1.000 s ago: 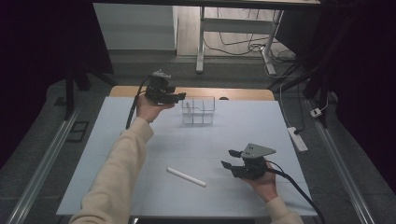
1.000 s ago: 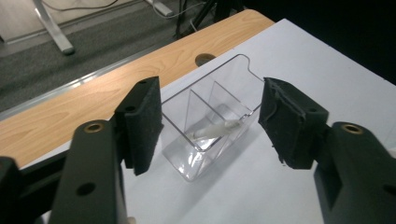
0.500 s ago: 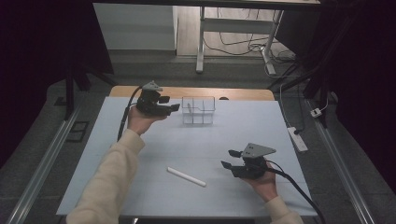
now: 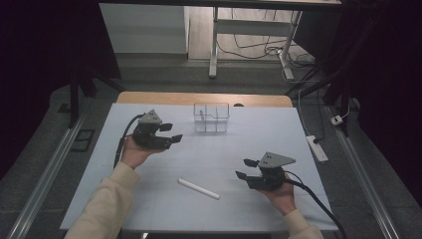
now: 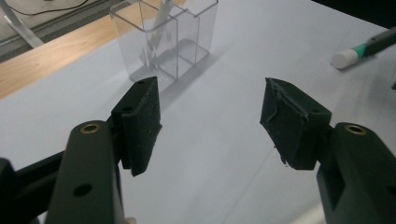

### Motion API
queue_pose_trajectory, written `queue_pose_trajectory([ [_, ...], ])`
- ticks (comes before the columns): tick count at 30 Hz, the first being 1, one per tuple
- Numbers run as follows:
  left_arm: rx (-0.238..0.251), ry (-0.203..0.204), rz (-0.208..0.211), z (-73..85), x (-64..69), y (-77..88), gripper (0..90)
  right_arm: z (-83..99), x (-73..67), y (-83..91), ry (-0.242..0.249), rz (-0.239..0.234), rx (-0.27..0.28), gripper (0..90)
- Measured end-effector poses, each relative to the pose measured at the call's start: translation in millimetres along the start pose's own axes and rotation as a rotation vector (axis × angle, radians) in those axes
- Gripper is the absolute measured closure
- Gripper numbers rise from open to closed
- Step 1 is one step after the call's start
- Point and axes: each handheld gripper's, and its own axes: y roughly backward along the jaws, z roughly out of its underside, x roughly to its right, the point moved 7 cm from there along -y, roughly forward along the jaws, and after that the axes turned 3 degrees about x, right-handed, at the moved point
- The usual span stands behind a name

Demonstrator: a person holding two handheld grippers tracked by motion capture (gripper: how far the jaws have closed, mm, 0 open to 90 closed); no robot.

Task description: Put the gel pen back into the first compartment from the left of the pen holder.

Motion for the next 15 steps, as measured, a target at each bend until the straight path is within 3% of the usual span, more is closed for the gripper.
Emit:
queue_pose_trajectory([
  [15, 0.013, 0.015, -0.027, 51.8, 24.6, 42.7, 35.1, -2.8, -3.0, -1.3, 0.001, -0.027, 0.017, 43.8],
])
